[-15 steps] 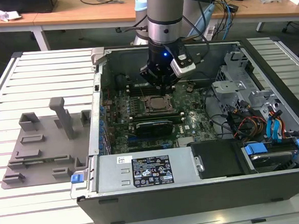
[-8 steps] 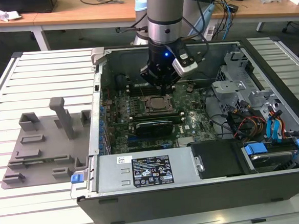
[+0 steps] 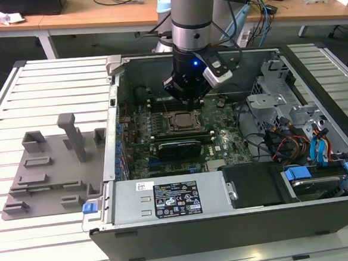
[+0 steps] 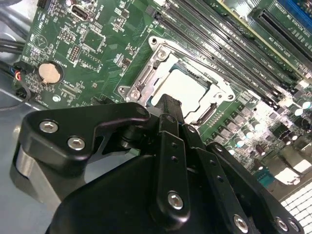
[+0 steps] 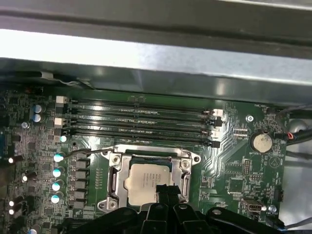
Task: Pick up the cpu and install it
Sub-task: 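Install the first cpu locking lever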
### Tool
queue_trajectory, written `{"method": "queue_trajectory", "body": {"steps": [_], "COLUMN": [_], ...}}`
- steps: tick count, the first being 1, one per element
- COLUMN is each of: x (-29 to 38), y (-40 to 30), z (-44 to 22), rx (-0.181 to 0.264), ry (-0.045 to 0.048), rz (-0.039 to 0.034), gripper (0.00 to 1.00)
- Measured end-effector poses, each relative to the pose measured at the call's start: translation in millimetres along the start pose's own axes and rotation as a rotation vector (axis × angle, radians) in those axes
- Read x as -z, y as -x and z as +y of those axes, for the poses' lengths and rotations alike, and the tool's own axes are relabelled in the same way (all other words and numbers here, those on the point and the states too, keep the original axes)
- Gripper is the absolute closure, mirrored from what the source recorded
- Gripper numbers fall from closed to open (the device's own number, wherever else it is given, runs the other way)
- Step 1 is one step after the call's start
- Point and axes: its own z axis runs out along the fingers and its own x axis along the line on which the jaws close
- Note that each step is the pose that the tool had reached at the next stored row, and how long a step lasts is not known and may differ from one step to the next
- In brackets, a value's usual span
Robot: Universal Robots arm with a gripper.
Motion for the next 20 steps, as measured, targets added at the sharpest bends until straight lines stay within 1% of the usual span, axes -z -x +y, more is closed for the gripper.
{"method": "queue_trajectory", "body": {"steps": [3,8,9,10,12,13,14,20], "x": [0.0,0.0,0.0,0.0,0.0,0.0,0.0,0.0], "y": [0.0,0.0,0.0,0.0,0.0,0.0,0.0,0.0], "z": [0.0,0.0,0.0,0.0,0.0,0.0,0.0,0.0], "rx": [0.059,0.105,0.119,0.142,0.262,0.264,0.256,0.183], "ry": [0.0023,0.0040,0.0045,0.0054,0.0100,0.0100,0.0096,0.0057], "rz": [-0.0018,-0.0031,-0.0036,-0.0042,-0.0078,-0.0079,-0.0075,-0.0051], "gripper": [0.89,0.89,0.89,0.89,0.89,0.89,0.89,0.89]}}
